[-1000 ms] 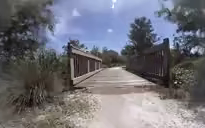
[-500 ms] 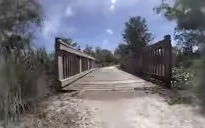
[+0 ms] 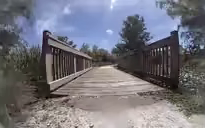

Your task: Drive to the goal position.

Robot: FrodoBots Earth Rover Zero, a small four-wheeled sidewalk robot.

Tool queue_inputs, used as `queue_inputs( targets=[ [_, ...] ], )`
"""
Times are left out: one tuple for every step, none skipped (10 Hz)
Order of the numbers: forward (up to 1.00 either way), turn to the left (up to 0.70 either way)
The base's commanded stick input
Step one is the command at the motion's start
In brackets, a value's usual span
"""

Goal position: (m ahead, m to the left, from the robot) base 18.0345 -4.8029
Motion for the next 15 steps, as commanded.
queue_inputs(
  targets=[
    [0.7,0.0],
    [0.7,0.0],
    [0.7,0.0],
    [0.7,0.0],
    [0.7,0.0],
    [0.7,0.0],
    [0.7,0.0],
    [0.7,0.0],
    [0.7,0.0],
    [0.7,0.0],
    [0.7,0.0],
    [0.7,0.0],
    [0.7,0.0],
    [0.7,0.0],
    [0.7,0.0]
  ],
)
